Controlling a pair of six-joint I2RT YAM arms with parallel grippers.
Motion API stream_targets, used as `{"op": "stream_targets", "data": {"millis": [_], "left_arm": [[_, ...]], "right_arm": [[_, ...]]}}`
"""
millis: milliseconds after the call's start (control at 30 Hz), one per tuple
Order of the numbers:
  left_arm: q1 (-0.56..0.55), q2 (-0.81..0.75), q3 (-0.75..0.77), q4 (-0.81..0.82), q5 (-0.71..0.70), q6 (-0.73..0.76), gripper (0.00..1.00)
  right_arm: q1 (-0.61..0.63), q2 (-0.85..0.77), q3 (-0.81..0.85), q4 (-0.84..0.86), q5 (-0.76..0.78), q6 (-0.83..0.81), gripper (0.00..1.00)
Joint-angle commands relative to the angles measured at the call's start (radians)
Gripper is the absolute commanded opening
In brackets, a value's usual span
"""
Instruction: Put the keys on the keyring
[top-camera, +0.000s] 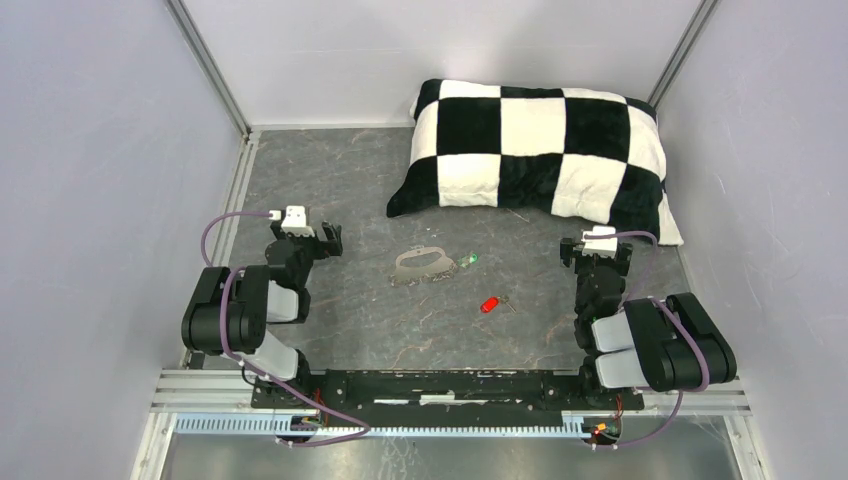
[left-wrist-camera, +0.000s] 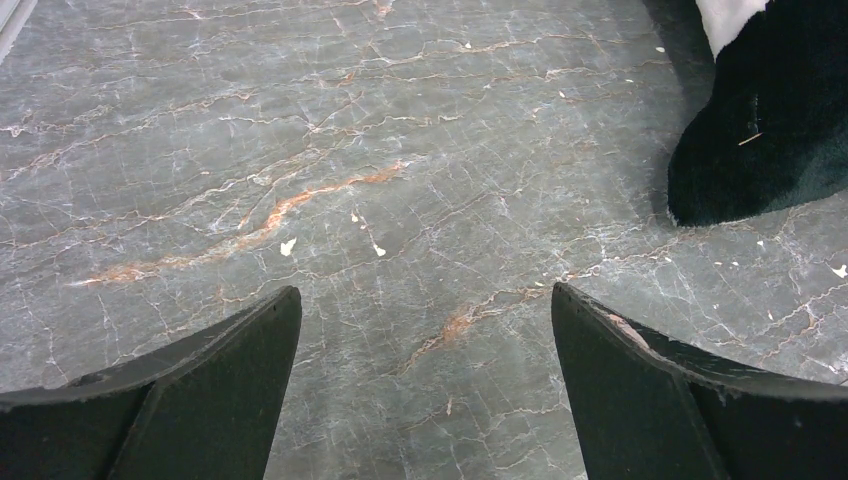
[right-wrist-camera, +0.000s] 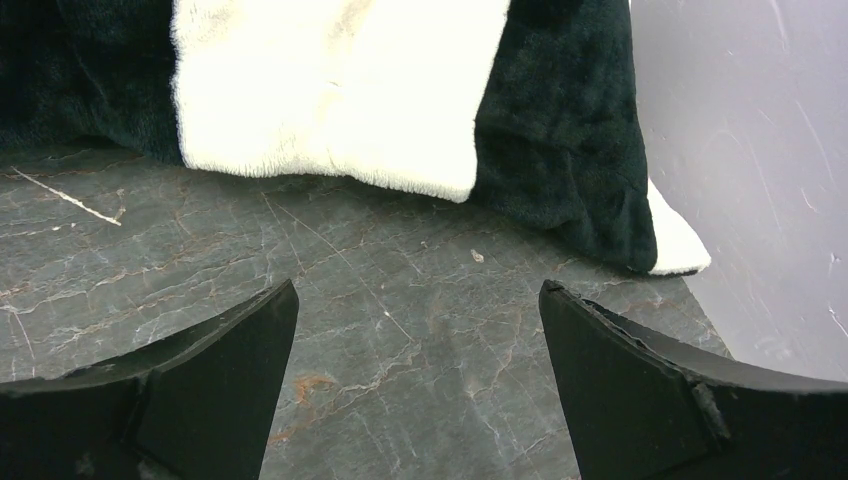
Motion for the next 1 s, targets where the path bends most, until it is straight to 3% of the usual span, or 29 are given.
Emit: {"op": "stream_targets", "data": {"millis": [0,167,200,300,333,500,600,733,967], "left_arm": [[0.000,-0.022,-0.001,0.030,-0.009,0.045,1.00],[0.002,-0.027,-0.002,0.032,-0.009,0.039,1.00],[0.012,-0.046,0.009,-0.014,-0.002,0.028,1.00],[0.034,-0.158,0.173,-0.423,0.036,0.039,1.00],[0.033,-0.173,0.264,-0.580,0.072,0.062,1.00],[0.032,-0.139,0.619,-1.200,0.255,0.187,1.00],[0.032,-0.112,0.723,-1.439,0.345,0.263,1.00],[0.013,-0.129,0.743,-1.550,0.376,0.334,1.00],[-0.068,-0.150,0.798,-1.701,0.363,0.417,1.00]], "right_arm": [[-0.004,-0.013,-0.090,0.059,-0.006,0.002,0.98],[0.000,-0.028,-0.084,0.055,0.017,0.005,0.98],[0.011,-0.105,-0.055,-0.071,0.030,0.003,0.98],[0.010,-0.256,0.185,-0.651,0.120,0.224,0.98],[0.007,-0.267,0.256,-0.767,0.065,0.229,0.98],[-0.019,-0.322,0.308,-0.859,-0.086,0.641,0.98],[0.011,-0.316,0.297,-0.736,-0.340,0.580,0.98],[0.244,-0.271,0.417,-0.849,-0.306,0.378,0.98],[0.507,-0.112,0.536,-0.937,-0.318,0.296,0.80]]}}
